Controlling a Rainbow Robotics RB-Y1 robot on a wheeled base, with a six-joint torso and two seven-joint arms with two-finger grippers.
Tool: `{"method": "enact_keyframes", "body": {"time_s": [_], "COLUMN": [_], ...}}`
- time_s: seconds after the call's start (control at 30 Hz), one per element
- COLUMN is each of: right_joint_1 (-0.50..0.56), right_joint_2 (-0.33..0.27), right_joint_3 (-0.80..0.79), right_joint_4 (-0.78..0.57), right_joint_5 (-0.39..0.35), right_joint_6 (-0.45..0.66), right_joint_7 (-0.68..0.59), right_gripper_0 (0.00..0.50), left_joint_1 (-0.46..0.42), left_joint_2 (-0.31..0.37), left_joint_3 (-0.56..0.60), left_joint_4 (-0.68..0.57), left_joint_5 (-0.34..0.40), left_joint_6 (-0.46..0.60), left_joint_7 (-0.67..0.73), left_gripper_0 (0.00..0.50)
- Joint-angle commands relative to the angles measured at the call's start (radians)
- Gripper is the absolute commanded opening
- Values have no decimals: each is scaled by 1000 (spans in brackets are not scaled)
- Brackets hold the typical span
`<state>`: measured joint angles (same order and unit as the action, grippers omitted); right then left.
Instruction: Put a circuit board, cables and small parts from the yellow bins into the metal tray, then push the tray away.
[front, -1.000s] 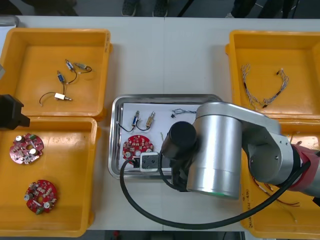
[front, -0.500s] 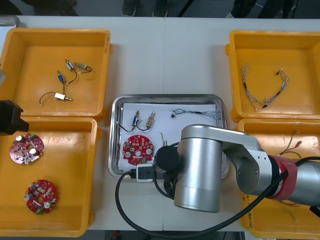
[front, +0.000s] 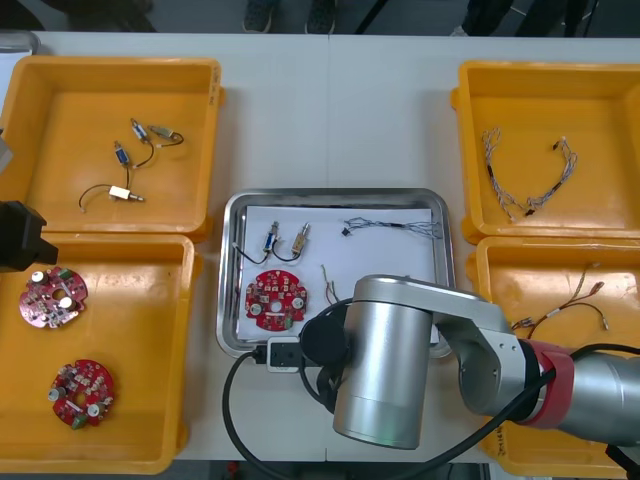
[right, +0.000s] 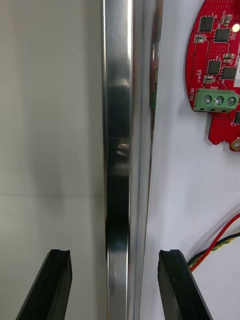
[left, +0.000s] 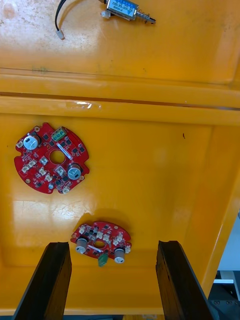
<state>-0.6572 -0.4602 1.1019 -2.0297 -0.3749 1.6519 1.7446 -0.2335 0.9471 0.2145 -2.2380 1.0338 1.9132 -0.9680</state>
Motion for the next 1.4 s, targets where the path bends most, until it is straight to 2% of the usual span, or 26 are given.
{"method": "enact_keyframes", "body": {"time_s": [0.03,0.33,0.37,0.4,0.43,0.47,0.5,0.57,0.6,0.63,0.87,1.4], "right_joint_1": [11,11,11,11,11,11,11,11,11,11,-15,-133], "right_joint_2": [44,41,40,38,37,35,32,29,29,29,12,-41], "right_joint_3": [7,7,7,7,7,7,9,10,10,10,35,85], "right_joint_4": [16,19,19,19,19,19,19,19,19,19,19,19], "right_joint_5": [27,39,39,39,39,39,39,40,40,48,82,70], "right_joint_6": [-17,-27,-27,-27,-27,-27,-27,-27,-27,-27,-52,-72], "right_joint_7": [13,13,13,13,13,15,13,13,13,13,7,-10], "right_gripper_0": [500,500,461,387,387,236,120,64,64,3,0,0], "left_joint_1": [22,22,22,22,22,22,22,22,22,22,22,22], "left_joint_2": [44,44,44,44,44,44,44,44,44,44,44,44], "left_joint_3": [32,32,32,32,32,32,32,32,32,32,32,32], "left_joint_4": [-15,-15,-15,-15,-15,-15,-15,-15,-15,-15,-15,-15], "left_joint_5": [-3,-3,-3,-3,-3,-3,-3,-3,-3,-3,-3,-3], "left_joint_6": [7,7,7,7,7,7,7,7,7,7,7,7], "left_joint_7": [-104,-104,-104,-104,-104,-104,-104,-104,-104,-104,-104,-104], "left_gripper_0": [500,500,500,500,500,500,500,500,500,500,500,500]}}
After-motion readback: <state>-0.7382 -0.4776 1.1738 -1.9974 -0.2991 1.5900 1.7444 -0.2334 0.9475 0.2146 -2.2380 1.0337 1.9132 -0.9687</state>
